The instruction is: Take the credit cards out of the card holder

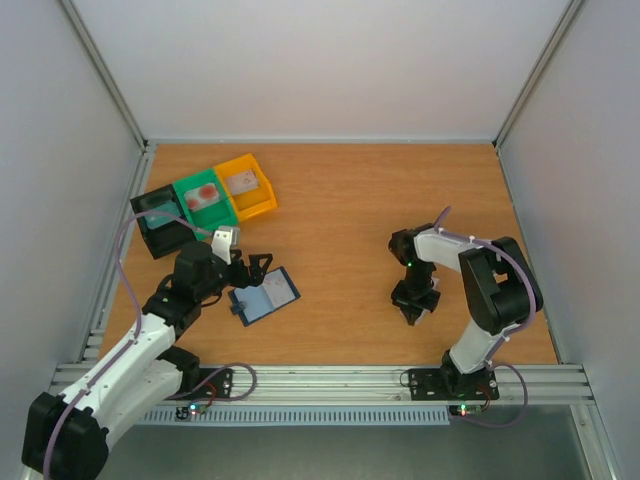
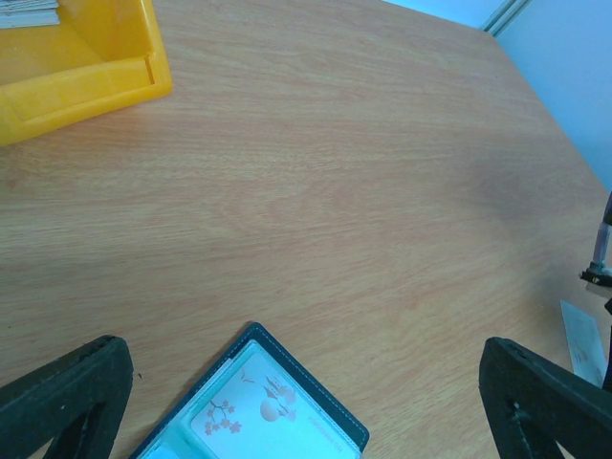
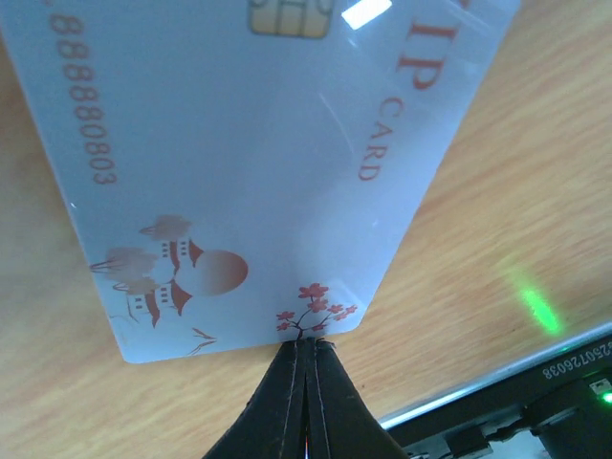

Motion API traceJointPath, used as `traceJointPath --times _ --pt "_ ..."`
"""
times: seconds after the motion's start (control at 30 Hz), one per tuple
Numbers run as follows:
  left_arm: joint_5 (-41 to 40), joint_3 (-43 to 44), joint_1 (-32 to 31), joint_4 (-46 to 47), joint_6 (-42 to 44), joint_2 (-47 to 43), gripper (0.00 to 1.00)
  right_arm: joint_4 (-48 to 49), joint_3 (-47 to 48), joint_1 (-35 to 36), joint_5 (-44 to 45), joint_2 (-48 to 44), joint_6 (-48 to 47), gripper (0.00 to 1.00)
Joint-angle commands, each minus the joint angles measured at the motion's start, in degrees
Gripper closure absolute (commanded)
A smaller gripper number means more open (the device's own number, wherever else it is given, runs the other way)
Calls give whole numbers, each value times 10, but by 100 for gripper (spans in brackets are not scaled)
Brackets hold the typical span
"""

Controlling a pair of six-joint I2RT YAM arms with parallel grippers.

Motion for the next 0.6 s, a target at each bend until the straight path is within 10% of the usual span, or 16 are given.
traceJointPath --times 0.0,0.57 --pt "-7 -7 3 38 3 -5 1 106 15 -40 59 20 4 99" --pt "-8 -8 3 38 8 -12 1 242 127 -221 -68 108 11 99"
